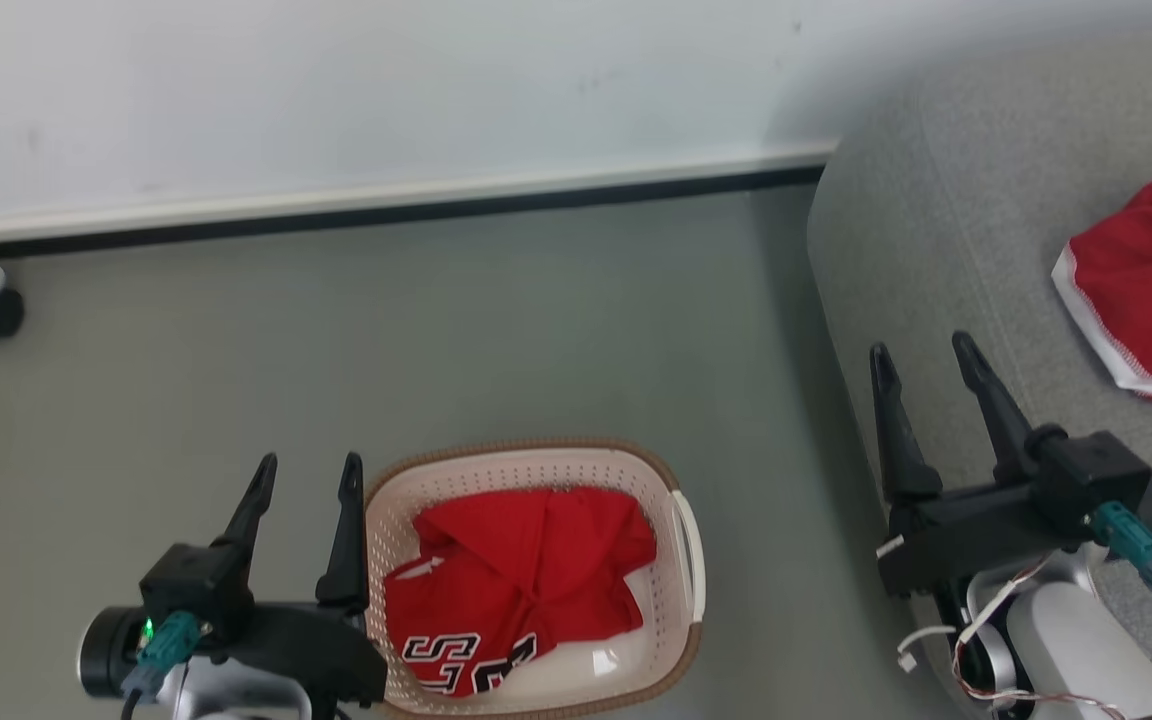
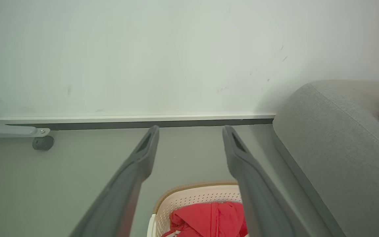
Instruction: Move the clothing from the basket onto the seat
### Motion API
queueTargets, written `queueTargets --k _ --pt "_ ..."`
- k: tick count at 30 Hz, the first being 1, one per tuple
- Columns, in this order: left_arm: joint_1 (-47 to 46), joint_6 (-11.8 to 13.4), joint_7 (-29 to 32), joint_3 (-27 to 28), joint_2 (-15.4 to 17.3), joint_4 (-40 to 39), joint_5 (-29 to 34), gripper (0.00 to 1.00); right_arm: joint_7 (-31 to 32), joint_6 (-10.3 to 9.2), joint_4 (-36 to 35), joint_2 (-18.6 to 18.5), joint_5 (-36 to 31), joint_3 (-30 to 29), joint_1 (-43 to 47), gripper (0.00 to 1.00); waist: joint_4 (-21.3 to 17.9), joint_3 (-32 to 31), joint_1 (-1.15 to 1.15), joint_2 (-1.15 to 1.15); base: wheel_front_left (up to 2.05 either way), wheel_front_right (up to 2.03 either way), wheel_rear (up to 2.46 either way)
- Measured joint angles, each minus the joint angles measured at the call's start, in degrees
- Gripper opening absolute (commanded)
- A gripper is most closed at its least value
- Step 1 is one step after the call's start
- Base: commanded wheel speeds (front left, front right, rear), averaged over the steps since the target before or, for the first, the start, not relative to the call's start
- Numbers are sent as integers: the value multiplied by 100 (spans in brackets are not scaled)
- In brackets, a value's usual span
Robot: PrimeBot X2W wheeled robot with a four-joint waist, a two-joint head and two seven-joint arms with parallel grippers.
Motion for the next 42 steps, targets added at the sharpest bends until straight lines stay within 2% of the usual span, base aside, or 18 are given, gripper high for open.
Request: queueTargets --k 20,24,31,42 --pt "-1591 -433 178 -480 33 1251 458 100 235 -10 -848 382 -408 -109 -1154 100 -417 1620 0 1 0 0 0" --pt "-1783 -457 214 -479 54 1494 476 100 279 -14 -970 482 -463 -90 -1297 100 -505 1872 0 1 0 0 0" --pt "-2395 -556 465 -425 124 2162 483 100 328 -15 -1258 630 -557 -112 -1607 100 -746 2553 0 1 0 0 0" --pt "-3234 -964 1034 -632 255 2937 495 100 327 -15 -1530 784 -667 -180 -1971 100 -1055 3503 0 1 0 0 0"
